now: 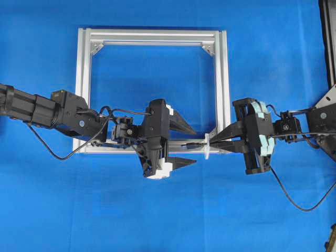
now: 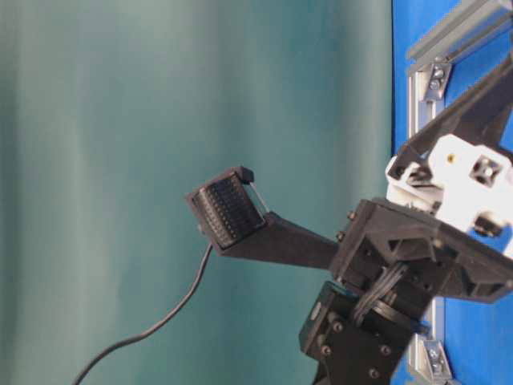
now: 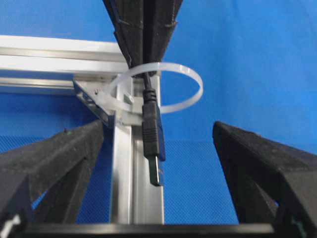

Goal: Insert the wire through the string loop located on the right side.
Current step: 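Close the left gripper on the USB plug past the loop, then open the right gripper and pull the cable leftward with the left gripper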

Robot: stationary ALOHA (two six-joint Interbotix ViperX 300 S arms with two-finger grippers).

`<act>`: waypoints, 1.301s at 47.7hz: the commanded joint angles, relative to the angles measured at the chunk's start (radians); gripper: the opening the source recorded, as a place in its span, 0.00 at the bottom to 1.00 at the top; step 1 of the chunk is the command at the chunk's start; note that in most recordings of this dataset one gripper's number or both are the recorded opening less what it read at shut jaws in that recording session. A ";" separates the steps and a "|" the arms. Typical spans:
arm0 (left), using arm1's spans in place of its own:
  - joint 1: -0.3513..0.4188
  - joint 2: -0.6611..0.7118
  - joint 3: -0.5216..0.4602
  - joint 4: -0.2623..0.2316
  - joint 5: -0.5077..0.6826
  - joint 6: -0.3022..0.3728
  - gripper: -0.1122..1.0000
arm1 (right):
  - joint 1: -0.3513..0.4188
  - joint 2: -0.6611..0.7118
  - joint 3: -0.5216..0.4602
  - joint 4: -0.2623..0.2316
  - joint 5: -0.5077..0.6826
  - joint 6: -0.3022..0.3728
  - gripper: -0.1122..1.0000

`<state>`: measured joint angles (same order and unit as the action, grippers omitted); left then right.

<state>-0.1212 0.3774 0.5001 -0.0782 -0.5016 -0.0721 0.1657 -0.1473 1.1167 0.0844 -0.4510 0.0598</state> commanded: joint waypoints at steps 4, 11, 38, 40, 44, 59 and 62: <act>0.002 -0.018 -0.011 0.003 -0.005 -0.002 0.88 | 0.000 -0.006 -0.018 0.000 -0.008 -0.002 0.07; 0.002 -0.018 -0.011 0.003 -0.002 -0.003 0.86 | 0.000 -0.006 -0.017 -0.002 -0.006 -0.002 0.07; 0.003 -0.018 -0.012 0.003 0.002 -0.003 0.17 | -0.002 -0.006 -0.017 -0.006 0.006 -0.002 0.07; 0.003 -0.018 -0.012 0.003 0.002 -0.003 0.17 | 0.000 -0.006 -0.017 -0.006 0.008 -0.002 0.07; 0.003 -0.018 -0.011 0.003 0.002 -0.003 0.17 | 0.000 -0.006 -0.017 -0.005 0.014 0.002 0.11; 0.003 -0.020 -0.011 0.003 0.002 -0.005 0.17 | 0.000 -0.006 -0.017 -0.002 0.037 0.003 0.76; 0.003 -0.020 -0.011 0.003 0.000 -0.005 0.17 | -0.002 -0.006 -0.017 -0.002 0.038 0.003 0.90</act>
<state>-0.1181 0.3774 0.5016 -0.0767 -0.4955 -0.0752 0.1657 -0.1473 1.1137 0.0798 -0.4111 0.0614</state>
